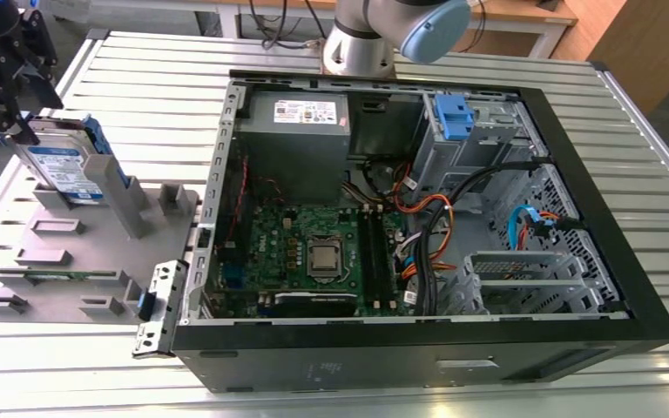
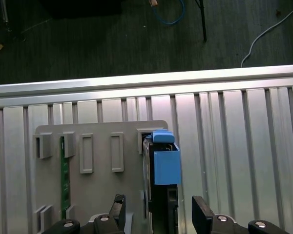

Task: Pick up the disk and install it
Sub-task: 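Pick up the disk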

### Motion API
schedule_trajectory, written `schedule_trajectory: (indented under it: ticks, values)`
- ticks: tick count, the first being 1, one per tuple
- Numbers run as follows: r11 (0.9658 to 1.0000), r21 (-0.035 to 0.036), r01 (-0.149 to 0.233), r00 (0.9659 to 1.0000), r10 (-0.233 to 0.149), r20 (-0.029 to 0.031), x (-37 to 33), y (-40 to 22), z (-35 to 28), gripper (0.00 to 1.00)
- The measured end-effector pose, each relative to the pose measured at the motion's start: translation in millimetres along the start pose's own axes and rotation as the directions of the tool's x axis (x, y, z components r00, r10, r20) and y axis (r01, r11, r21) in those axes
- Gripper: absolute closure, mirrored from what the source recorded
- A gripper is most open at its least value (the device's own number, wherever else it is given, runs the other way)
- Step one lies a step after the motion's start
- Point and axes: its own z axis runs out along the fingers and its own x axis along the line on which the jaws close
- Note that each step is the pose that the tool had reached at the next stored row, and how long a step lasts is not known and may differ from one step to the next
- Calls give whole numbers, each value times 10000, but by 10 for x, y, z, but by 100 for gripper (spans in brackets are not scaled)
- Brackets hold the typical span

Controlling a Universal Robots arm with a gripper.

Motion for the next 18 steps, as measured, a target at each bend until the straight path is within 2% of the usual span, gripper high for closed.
schedule_trajectory:
  ticks: [5, 10, 13, 16, 18]
  values:
    - [10000, 22, 0, 10000, 0, -27, 3, -3, 75, 36]
    - [10000, 74, 2, 10000, -1, -41, 5, -2, 156, 36]
    - [10000, 97, 0, 10000, 1, -86, 6, 0, 193, 36]
    - [9999, 117, 0, 9999, 2, -144, 6, 2, 209, 36]
    - [9999, 119, 1, 9999, 1, -158, 7, 2, 209, 36]
